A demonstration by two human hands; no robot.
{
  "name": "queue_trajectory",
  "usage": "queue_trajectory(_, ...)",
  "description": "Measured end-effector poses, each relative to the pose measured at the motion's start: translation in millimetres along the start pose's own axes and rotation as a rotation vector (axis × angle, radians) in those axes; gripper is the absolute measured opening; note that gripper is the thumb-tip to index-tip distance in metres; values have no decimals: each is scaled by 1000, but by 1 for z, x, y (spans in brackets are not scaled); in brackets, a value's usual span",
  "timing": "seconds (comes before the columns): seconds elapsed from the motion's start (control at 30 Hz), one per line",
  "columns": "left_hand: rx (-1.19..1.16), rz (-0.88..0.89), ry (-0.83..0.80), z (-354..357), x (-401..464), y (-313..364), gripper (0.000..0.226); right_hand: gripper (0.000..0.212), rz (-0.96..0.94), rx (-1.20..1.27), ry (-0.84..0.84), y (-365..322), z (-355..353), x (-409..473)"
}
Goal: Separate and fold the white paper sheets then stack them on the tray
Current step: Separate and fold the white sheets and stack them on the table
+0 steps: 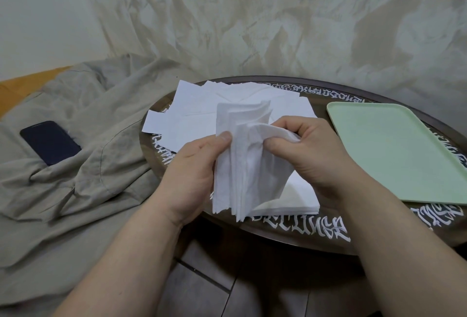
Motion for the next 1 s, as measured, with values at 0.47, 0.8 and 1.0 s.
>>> queue_trajectory(0.47,174,112,-19,3,-1,7,23,7,70,89,13,8,4,5)
queue_trajectory(0.8,410,299,168,-2,-2,20,61,19,61,144,-30,4,11,3)
queue_trajectory(1.0,515,453,233,1,-6,28,54,13,46,160,-35,4,11,2)
Point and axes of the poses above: each hand's wrist, its own x-axis towards the middle knuckle, its own z-axis out of the palm, y = z × x, the point moved 7 cm from there along x, towards the middle knuckle, and after that the axes turned 8 degrees about -x, right-handed, at the moved point
